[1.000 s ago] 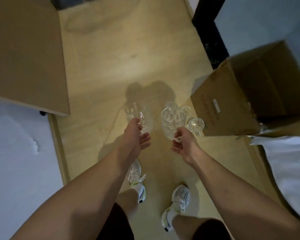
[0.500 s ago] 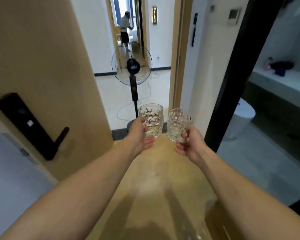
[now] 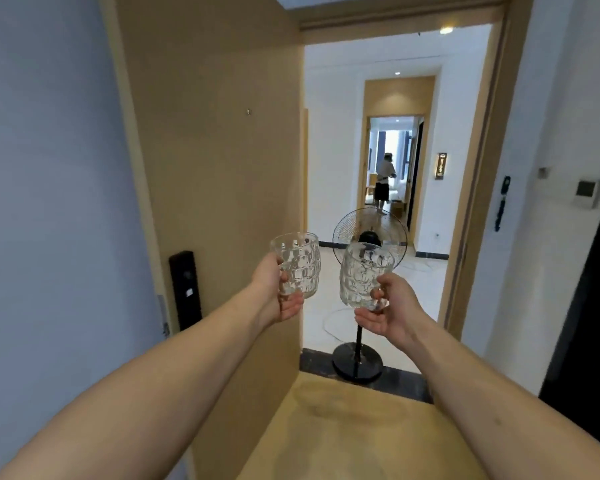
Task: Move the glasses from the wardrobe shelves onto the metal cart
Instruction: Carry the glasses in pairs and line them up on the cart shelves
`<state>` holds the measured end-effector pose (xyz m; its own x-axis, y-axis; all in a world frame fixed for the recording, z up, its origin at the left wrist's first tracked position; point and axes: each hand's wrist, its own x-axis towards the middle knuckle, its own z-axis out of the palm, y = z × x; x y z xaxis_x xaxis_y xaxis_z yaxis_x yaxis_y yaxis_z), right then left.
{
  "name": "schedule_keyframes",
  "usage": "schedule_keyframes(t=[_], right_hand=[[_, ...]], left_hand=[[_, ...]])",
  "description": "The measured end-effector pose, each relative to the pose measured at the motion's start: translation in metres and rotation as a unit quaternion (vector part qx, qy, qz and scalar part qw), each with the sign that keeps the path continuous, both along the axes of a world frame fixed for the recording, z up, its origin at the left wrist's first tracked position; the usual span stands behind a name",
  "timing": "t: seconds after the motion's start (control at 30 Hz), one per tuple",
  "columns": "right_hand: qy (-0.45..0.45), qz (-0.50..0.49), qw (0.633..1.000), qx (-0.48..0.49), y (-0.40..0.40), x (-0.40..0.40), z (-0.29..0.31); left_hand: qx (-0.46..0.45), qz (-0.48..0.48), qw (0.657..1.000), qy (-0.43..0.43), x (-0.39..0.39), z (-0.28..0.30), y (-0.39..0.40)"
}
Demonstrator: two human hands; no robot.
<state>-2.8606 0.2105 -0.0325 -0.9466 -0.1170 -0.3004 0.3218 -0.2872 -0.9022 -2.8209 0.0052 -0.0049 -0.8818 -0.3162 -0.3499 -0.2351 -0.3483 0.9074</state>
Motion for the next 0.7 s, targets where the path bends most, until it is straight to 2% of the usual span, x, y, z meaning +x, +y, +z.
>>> schedule_keyframes(t=[0.2, 0.37, 0.7], right_hand=[[0.038, 0.100, 0.994, 0.019, -0.022, 0.014, 0.009], [0.032, 0.212, 0.977, 0.018, -0.069, 0.050, 0.008], [0.051, 0.392, 0.918, 0.025, -0.193, 0.197, 0.029]], left_hand=[[-0.008, 0.117, 0.993, 0.017, 0.065, 0.013, -0.019], [-0.012, 0.216, 0.976, 0.014, 0.144, 0.011, -0.042], [-0.008, 0.406, 0.913, 0.040, 0.355, 0.023, -0.106]])
